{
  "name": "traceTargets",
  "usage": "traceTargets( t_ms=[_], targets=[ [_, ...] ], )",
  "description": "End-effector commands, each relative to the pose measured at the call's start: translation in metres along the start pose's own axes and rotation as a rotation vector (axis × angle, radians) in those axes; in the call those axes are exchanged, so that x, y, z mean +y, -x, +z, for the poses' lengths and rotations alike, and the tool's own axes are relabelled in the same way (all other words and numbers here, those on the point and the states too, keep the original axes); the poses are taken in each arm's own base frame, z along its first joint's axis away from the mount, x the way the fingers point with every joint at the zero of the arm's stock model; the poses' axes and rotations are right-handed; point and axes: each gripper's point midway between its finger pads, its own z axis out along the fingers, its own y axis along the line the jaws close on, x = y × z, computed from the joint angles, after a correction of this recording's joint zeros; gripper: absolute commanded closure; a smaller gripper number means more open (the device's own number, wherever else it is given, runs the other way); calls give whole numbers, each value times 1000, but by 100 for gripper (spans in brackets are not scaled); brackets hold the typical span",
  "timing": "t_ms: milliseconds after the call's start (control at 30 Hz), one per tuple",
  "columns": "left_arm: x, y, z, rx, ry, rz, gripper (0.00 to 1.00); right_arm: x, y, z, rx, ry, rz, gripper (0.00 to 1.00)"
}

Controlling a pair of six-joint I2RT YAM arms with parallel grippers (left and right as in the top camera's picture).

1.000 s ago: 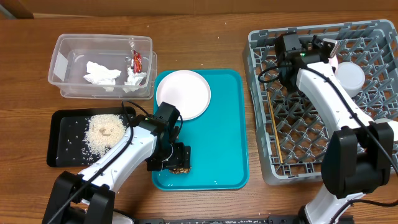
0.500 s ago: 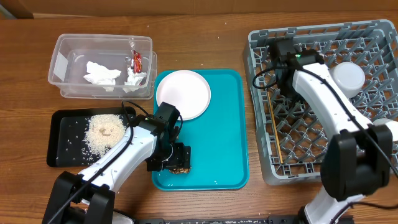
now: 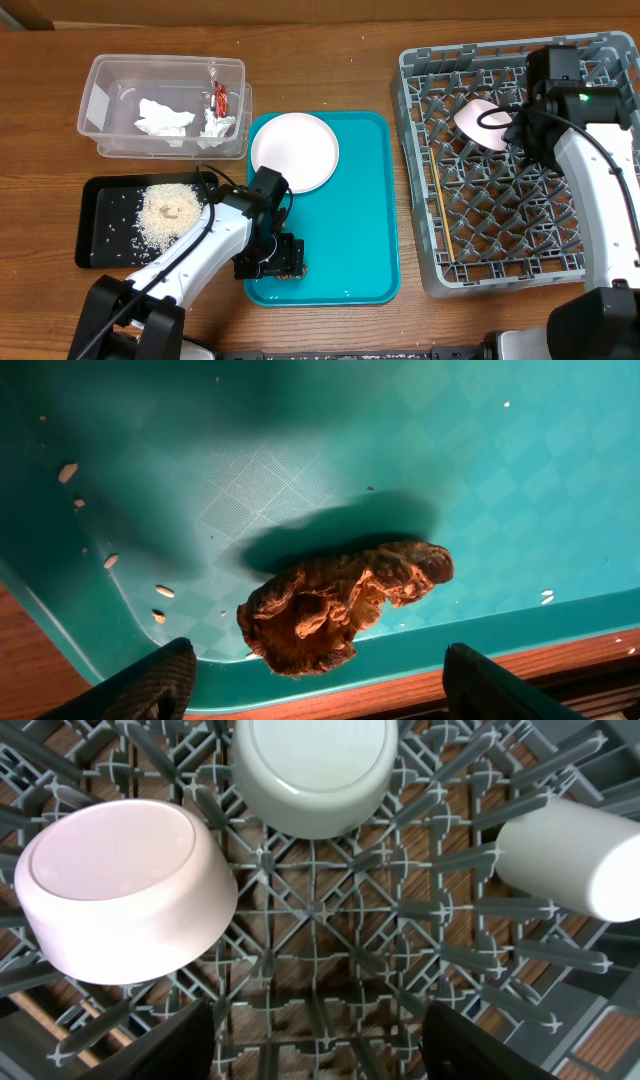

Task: Sort waste into correct bins and load items into the dishwasher
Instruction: 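Grasp the brown food scrap on the tray with the left gripper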

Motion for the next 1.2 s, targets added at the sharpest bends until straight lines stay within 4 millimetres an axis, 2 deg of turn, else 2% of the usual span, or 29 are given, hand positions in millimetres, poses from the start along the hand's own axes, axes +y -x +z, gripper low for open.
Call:
traceTargets(
  t_ms=[0,200,267,367,467,567,833,1100,1133,1167],
  targets=[
    [0,-6,4,21,-3,29,23,4,0,-2,12,34,7,32],
    [7,-12,19,40,4,0,32,5,0,-2,13,36,7,32],
    [10,-15,23,47,8,-2,46,5,0,-2,13,36,7,32],
    [9,-13,23,37,4,1,77,5,0,-2,13,36,7,32],
    [6,-7,23,15,-6,5,90,5,0,-2,13,36,7,32],
    [5,0,20,-11,-5,8,95,4,0,-2,15,35,6,32],
    [-4,25,-1,-96,11,24,96,4,-1,-2,17,33,5,32],
    [-8,36,-18,-132,28,35,95,4,-1,-2,18,32,4,32],
    [-8,36,-18,-131,27,34,88,4,-1,-2,18,32,4,32],
    [-8,36,-18,-129,28,35,74,4,-1,-2,18,32,4,32]
  ],
)
